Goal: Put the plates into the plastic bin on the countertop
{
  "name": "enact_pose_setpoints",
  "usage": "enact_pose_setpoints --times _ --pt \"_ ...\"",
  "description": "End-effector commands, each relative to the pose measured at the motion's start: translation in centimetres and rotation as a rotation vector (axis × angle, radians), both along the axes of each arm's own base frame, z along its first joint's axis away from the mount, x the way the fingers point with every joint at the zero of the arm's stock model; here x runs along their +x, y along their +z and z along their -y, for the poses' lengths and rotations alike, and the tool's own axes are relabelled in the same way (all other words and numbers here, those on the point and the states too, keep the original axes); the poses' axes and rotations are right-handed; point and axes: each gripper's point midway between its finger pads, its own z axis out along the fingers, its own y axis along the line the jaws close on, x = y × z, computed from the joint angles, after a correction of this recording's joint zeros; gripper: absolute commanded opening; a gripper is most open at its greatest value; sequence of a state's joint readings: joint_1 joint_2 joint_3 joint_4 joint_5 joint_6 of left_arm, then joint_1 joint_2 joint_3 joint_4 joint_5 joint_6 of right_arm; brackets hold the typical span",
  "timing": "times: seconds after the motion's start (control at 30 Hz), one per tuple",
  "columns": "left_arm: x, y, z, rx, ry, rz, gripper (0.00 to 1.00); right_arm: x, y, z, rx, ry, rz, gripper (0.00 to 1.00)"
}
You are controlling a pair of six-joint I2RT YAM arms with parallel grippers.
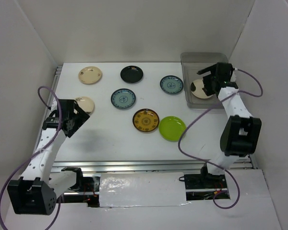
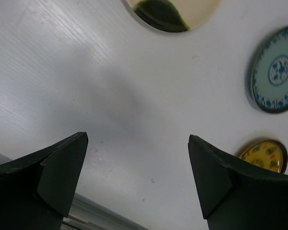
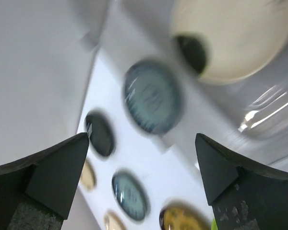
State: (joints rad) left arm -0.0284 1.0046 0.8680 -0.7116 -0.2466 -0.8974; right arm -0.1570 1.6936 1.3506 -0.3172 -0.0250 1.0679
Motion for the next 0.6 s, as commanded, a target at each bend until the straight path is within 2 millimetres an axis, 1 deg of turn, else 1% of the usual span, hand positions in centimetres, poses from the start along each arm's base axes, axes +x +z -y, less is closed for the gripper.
enact_pose_setpoints --times 0.0,0.03,0.07,0.1,0.13,0.17,0.2,0.23,0.27,0.3,0.33,0.37,0.4,0.43,0.47,0.5,0.53,0.57 --pt "2.4 -0.9 -1.5 -0.148 0.207 0.072 0.99 -2.4 7.0 -6.6 -0.100 0.222 0.204 1.00" --pt "3.4 -1.0 -2.8 -0.176 0.284 0.119 0.99 -3.8 9.3 -8.5 -0.103 0.286 0.282 1.00" --pt "3.5 -2.4 -3.4 -0.187 0.325 0.105 0.99 -6.0 7.3 -11.7 -0.052 0.421 0.266 1.00" --pt "4.0 -2.8 -4.0 -0.199 0.355 0.129 0.99 -6.9 9.1 -14.7 -0.026 0.537 0.383 1.00" --pt "4.3 -3.4 -5.1 -0.225 0.418 0.154 0.99 -9.2 11.1 -16.9 -0.004 0.650 0.493 1.00" --pt "5.4 -4.3 -5.6 -0.242 0.429 0.215 0.99 -11.6 8.7 -18.7 0.073 0.739 0.479 1.00" --pt "6.0 -4.5 -6.0 -0.252 0.440 0.259 0.99 -14.7 11.0 -22.3 0.124 0.934 0.620 1.00" --pt "8.3 -3.1 -6.9 -0.256 0.435 0.397 0.99 -17.7 10.2 -23.8 0.167 1.023 0.645 1.00" --pt "8.0 -4.5 -7.1 -0.248 0.449 0.397 0.99 -19.8 10.1 -25.1 0.192 1.101 0.675 1.00" --pt "8.4 -4.9 -7.4 -0.243 0.456 0.417 0.99 -22.0 10.8 -26.5 0.206 1.195 0.754 1.00" --pt "8.9 -5.2 -7.5 -0.258 0.471 0.429 0.99 -24.6 10.9 -28.1 0.235 1.274 0.777 1.00" --pt "9.8 -6.2 -7.5 -0.276 0.466 0.408 0.99 -26.6 9.7 -29.2 0.272 1.332 0.766 1.00" --pt "10.1 -6.9 -7.5 -0.284 0.465 0.383 0.99 -26.8 9.3 -29.1 0.278 1.328 0.760 1.00" --pt "10.4 -8.8 -7.6 -0.283 0.478 0.318 0.99 -28.2 8.1 -29.8 0.310 1.354 0.728 1.00" --pt "11.2 -8.5 -7.8 -0.280 0.481 0.301 0.99 -29.1 8.2 -30.1 0.316 1.367 0.743 1.00" --pt "11.3 -9.2 -7.8 -0.277 0.492 0.267 0.99 -29.5 8.0 -30.2 0.323 1.370 0.736 1.00" --pt "11.9 -9.8 -8.2 -0.274 0.510 0.235 0.98 -29.9 7.2 -30.2 0.330 1.368 0.717 1.00" --pt "10.4 -11.5 -8.5 -0.251 0.562 0.133 0.97 -30.5 7.4 -30.1 0.330 1.368 0.725 1.00"
